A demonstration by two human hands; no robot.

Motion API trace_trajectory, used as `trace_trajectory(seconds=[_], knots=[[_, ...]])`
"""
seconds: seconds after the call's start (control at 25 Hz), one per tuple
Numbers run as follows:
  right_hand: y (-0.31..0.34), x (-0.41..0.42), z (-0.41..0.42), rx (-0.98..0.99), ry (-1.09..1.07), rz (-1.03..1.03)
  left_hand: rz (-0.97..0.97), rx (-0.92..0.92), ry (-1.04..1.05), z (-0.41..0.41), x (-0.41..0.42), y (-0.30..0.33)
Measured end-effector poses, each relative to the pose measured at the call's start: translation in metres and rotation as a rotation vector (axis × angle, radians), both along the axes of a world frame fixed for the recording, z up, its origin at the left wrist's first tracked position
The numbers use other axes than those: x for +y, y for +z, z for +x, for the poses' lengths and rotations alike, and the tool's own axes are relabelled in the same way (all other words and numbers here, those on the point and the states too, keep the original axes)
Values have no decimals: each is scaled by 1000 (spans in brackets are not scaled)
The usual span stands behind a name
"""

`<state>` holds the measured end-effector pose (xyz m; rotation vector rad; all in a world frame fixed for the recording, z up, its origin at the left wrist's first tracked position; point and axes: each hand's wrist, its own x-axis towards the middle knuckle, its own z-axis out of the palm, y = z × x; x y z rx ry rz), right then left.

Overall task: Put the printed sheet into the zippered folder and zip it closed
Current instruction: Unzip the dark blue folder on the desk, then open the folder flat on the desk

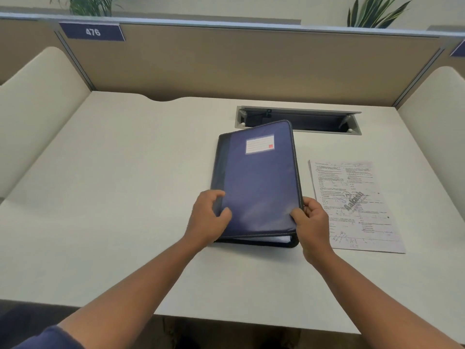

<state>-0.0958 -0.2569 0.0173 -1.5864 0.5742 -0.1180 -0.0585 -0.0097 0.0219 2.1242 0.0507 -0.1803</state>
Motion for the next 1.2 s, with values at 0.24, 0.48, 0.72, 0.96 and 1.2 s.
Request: trace_trajectory(seconds=[0.24,0.48,0.72,0.96,1.2], knots=[[69,45,8,-244,184,-255,-202,-35,-109,39,-46,75],[94,81,24,-369,528,-450,-116,11,-109,74,-31,144],[17,25,36,-32,504,-768,-35,5,-116,84,47,157],[-44,-9,30,345,648,-902,262,-86,23,92,121,135],[-55,-9,15,390,611,-901,755,87,176,100,169,59]])
